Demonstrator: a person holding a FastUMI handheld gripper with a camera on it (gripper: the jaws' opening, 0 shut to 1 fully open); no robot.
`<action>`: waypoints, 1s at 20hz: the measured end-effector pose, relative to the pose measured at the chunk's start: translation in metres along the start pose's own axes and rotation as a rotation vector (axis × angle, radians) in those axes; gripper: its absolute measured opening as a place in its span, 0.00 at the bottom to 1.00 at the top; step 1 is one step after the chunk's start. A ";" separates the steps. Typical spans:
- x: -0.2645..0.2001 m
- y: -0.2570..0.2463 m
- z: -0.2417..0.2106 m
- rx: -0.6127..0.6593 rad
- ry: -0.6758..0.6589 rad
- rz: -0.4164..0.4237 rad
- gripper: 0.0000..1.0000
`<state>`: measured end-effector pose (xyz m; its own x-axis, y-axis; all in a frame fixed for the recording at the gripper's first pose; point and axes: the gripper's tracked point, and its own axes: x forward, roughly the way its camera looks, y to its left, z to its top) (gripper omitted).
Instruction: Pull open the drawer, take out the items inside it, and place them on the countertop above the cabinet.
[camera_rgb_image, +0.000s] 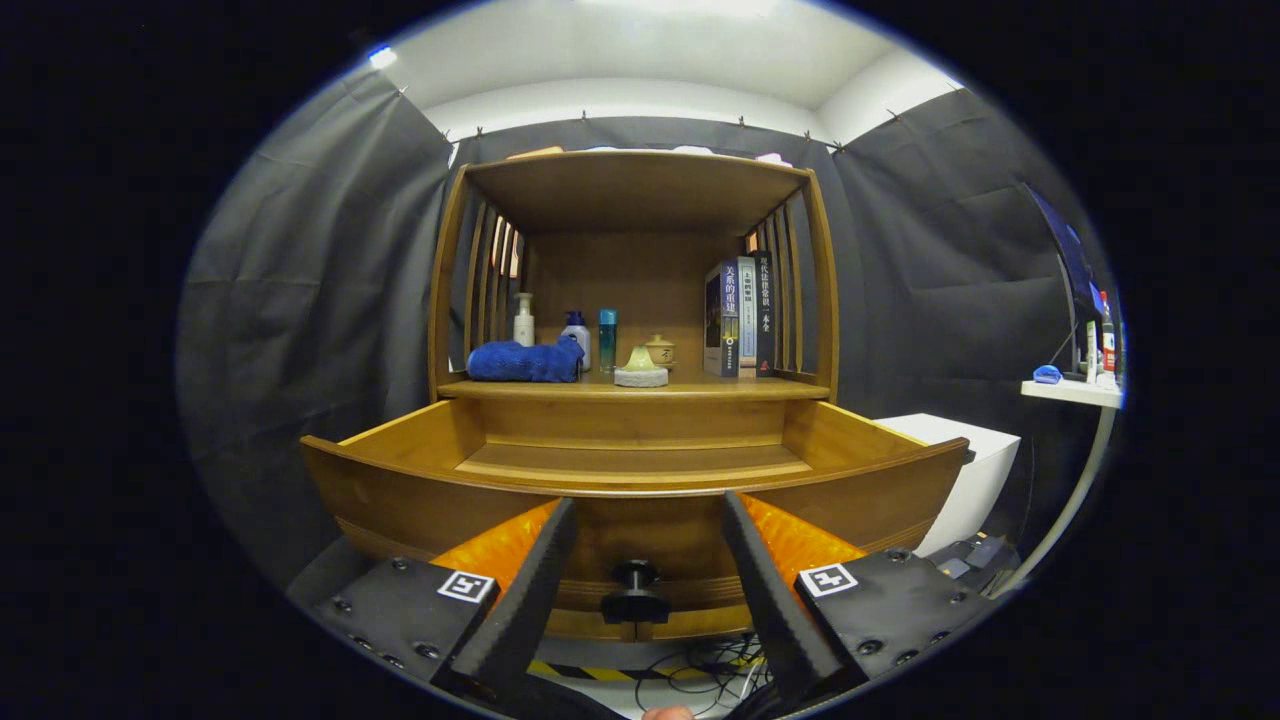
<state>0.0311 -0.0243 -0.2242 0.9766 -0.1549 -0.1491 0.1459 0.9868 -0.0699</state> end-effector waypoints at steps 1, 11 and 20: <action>0.000 0.002 -0.002 -0.007 -0.001 0.002 0.95; 0.012 0.008 -0.014 0.018 0.025 0.021 0.95; 0.026 0.006 -0.009 0.029 0.037 0.030 0.97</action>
<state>0.0562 -0.0232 -0.2371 0.9741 -0.1265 -0.1873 0.1219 0.9919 -0.0361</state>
